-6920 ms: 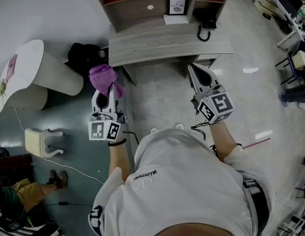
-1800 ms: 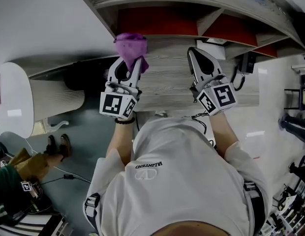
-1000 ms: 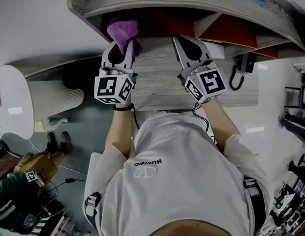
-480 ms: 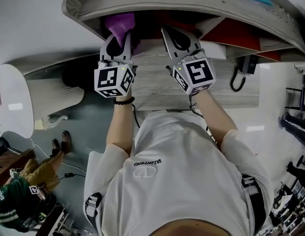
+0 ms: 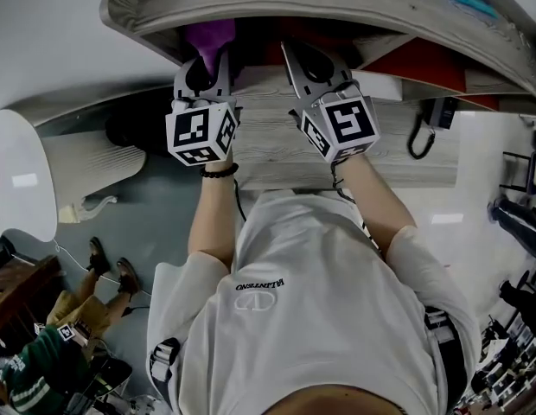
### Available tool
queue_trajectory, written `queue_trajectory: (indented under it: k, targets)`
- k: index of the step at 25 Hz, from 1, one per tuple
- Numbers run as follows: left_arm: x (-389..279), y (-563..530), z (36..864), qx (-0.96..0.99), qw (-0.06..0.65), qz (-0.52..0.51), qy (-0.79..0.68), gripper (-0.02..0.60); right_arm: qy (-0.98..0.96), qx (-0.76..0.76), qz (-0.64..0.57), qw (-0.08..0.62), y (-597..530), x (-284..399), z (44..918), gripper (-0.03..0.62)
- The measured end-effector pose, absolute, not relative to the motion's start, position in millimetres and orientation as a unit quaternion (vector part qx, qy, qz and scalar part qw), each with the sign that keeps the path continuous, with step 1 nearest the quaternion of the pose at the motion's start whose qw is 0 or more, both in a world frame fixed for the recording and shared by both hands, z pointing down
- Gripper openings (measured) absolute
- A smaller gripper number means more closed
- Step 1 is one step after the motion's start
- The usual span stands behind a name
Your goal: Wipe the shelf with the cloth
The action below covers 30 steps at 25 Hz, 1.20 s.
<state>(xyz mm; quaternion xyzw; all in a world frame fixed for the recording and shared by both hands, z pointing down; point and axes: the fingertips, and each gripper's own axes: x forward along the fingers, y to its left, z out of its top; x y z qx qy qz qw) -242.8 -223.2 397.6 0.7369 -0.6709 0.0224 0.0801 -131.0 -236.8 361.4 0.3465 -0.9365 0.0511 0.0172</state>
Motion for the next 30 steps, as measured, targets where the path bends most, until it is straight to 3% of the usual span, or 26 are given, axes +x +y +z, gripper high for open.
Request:
queue_trajectory:
  k: [30]
  targets:
    - [-233.0, -228.9, 416.3, 0.71, 0.072, 0.077, -0.696, 0.08, -0.934, 0.349, 0.069, 0.018, -233.9, -118.8, 371.7, -0.002]
